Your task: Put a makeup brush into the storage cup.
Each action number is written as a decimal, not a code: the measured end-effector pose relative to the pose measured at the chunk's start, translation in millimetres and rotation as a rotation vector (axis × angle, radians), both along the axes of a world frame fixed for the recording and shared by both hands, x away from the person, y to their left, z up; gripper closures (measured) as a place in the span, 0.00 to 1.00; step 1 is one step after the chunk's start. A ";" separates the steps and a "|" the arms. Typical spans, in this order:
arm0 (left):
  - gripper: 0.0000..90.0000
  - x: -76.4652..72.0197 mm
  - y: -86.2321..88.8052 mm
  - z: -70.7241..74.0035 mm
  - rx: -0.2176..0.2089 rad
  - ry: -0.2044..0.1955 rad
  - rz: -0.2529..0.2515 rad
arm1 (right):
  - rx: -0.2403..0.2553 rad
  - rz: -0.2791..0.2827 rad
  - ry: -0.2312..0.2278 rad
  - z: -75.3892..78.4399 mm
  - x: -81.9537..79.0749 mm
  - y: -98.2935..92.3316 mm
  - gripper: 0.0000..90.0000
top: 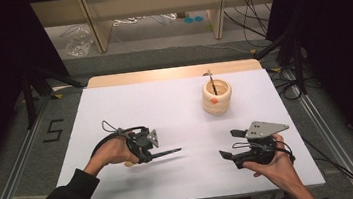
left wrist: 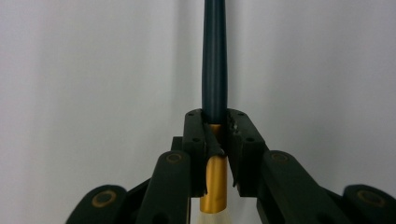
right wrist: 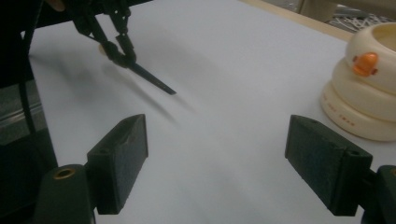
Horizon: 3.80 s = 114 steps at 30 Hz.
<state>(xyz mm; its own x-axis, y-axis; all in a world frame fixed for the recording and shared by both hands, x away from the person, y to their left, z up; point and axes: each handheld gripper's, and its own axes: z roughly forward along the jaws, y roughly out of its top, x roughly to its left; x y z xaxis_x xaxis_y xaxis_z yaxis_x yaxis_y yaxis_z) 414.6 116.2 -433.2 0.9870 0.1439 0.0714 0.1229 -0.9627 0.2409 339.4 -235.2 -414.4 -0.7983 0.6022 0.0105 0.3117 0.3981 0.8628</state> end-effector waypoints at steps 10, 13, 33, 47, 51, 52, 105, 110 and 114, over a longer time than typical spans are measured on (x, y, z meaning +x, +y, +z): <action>0.87 -19.6 -24.8 5.3 -0.020 -0.009 -0.080 | -0.090 0.131 0.006 -3.0 2.5 21.8 0.27; 0.87 -23.9 -29.1 7.1 -0.021 -0.012 -0.099 | -0.102 0.144 -0.003 -3.6 3.1 25.9 0.28; 0.87 -38.8 -49.2 15.3 -0.040 -0.030 -0.151 | -0.205 0.289 0.011 -11.2 11.3 63.8 0.34; 0.87 -44.0 -55.2 16.6 -0.035 -0.038 -0.163 | -0.275 0.374 0.031 -19.1 11.9 80.8 0.45; 0.87 -44.4 -57.0 17.1 -0.042 -0.040 -0.177 | -0.287 0.398 0.039 -20.3 12.2 84.2 0.52; 0.87 -44.4 -57.4 17.0 -0.037 -0.037 -0.181 | -0.294 0.403 0.040 -20.8 12.3 85.2 0.53; 0.87 -49.5 -64.5 16.1 -0.094 -0.005 -0.191 | -0.441 0.555 0.018 -24.2 14.7 95.9 0.92; 0.87 -49.3 -64.5 16.2 -0.078 -0.015 -0.182 | -0.438 0.537 0.016 -24.3 13.8 97.8 0.91; 0.87 -48.0 -63.9 16.9 -0.078 -0.015 -0.182 | -0.434 0.528 0.013 -24.7 14.3 98.0 0.91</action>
<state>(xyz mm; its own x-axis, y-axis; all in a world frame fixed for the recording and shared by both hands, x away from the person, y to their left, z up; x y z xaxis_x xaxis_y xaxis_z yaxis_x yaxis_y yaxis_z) 366.5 52.3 -416.4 0.9962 -0.0307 0.0817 -0.0551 -0.9471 0.3161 353.7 -137.2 -439.1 -0.9877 0.0836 -0.1321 -0.0103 0.8085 0.5885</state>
